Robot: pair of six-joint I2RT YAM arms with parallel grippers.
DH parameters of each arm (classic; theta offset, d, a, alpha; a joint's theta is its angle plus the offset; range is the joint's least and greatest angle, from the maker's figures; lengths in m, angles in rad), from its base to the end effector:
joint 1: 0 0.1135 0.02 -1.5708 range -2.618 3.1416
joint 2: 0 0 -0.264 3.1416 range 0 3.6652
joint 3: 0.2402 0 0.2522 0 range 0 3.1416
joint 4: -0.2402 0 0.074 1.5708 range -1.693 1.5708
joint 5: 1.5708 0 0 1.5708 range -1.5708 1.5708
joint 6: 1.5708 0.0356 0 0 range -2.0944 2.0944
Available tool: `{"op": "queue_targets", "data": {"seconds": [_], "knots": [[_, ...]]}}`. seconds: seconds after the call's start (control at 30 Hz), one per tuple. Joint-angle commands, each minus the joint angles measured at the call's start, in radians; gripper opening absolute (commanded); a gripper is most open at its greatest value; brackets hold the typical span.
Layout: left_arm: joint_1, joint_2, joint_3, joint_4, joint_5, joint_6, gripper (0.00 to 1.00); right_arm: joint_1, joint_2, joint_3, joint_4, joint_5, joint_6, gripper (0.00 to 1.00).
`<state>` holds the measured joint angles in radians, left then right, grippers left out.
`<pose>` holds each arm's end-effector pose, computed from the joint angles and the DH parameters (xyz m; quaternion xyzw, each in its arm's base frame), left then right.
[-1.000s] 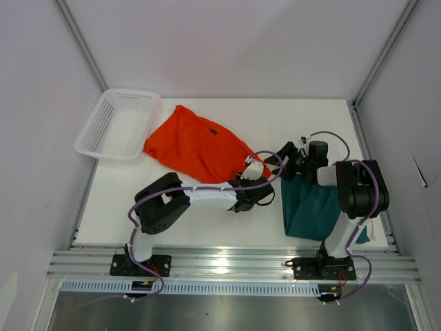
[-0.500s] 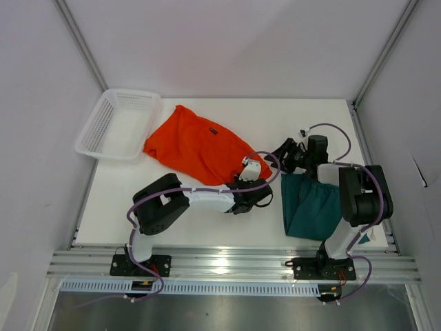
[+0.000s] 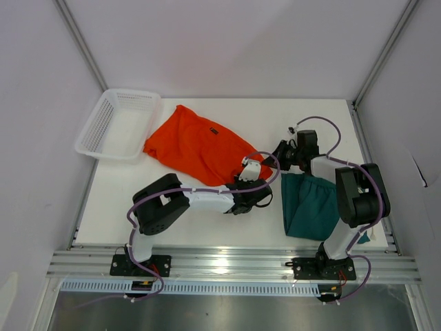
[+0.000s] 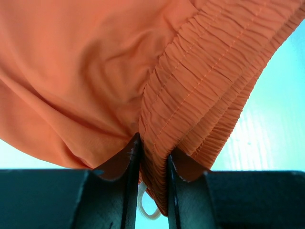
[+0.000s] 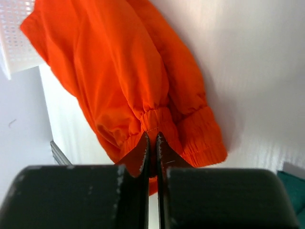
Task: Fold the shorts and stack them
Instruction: Fold the shorts
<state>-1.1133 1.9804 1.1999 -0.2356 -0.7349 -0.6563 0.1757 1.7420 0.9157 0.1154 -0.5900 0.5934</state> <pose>0.1956 -0.3432 0.1406 0.1075 0.8965 0.0211 0.4292 0.3447 0.0813 0.1666 0.0618 0.8759 0.3946 0.2706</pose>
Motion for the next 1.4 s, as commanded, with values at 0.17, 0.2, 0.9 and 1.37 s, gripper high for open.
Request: {"op": "queue_targets", "data": {"seconds": [0.17,0.2,0.9,1.37], "knots": [[-0.005,0.043,-0.063,-0.054,0.111,-0.065,0.25,0.001,-0.022,0.057,-0.243,0.125,-0.076,0.0],[-0.005,0.043,-0.063,-0.054,0.109,-0.065,0.25,0.001,-0.021,0.055,-0.258,0.134,-0.079,0.0],[-0.032,-0.028,-0.157,-0.125,0.045,-0.097,0.25,0.128,0.129,0.204,-0.448,0.522,-0.164,0.0],[-0.043,-0.121,-0.201,-0.099,0.06,-0.126,0.25,0.185,0.16,0.261,-0.533,0.656,-0.175,0.0]]}}
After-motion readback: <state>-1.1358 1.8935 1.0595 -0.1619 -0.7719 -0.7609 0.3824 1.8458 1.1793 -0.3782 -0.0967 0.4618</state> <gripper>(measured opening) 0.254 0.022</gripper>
